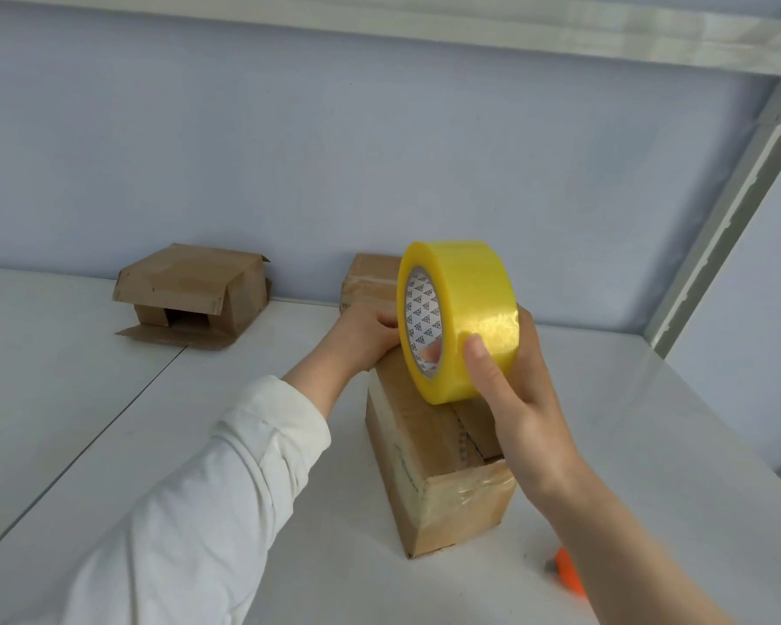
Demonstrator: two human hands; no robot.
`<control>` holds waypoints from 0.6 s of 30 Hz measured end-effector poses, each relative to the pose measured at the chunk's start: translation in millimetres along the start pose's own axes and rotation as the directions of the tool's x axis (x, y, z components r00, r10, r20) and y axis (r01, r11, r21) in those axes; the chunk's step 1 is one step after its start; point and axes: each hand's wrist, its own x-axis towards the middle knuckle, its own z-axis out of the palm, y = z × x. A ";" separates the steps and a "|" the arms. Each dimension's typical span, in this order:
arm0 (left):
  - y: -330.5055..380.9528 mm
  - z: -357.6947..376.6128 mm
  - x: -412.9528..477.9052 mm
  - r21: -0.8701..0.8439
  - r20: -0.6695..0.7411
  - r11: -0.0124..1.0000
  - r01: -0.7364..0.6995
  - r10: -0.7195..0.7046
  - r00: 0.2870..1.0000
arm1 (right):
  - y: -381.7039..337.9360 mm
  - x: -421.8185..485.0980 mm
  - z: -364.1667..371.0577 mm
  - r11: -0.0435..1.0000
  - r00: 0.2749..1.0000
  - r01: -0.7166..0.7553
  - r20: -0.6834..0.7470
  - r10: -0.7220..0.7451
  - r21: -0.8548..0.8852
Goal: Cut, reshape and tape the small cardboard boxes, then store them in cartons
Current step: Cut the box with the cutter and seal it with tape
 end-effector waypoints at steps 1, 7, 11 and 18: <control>0.5 0.1 0.2 -0.005 -0.004 1.000 -0.006 0.006 1.000 | -1.6 0.4 -1.4 1.000 0.999 -0.020 0.034 0.020 0.008; 8.6 -1.6 -7.0 -0.020 0.012 0.999 0.044 -0.043 0.999 | -9.0 6.7 5.9 0.997 0.992 -0.038 -0.126 0.029 -0.071; 10.4 0.1 -7.6 -0.018 0.015 0.997 0.077 -0.077 0.997 | -30.3 -4.8 -1.7 0.992 0.972 -0.113 -0.214 0.100 -0.050; 10.4 0.7 -6.6 -0.019 -0.007 0.998 0.066 -0.066 0.998 | -72.2 -50.7 -26.3 0.966 0.950 -0.199 -0.274 0.149 -0.164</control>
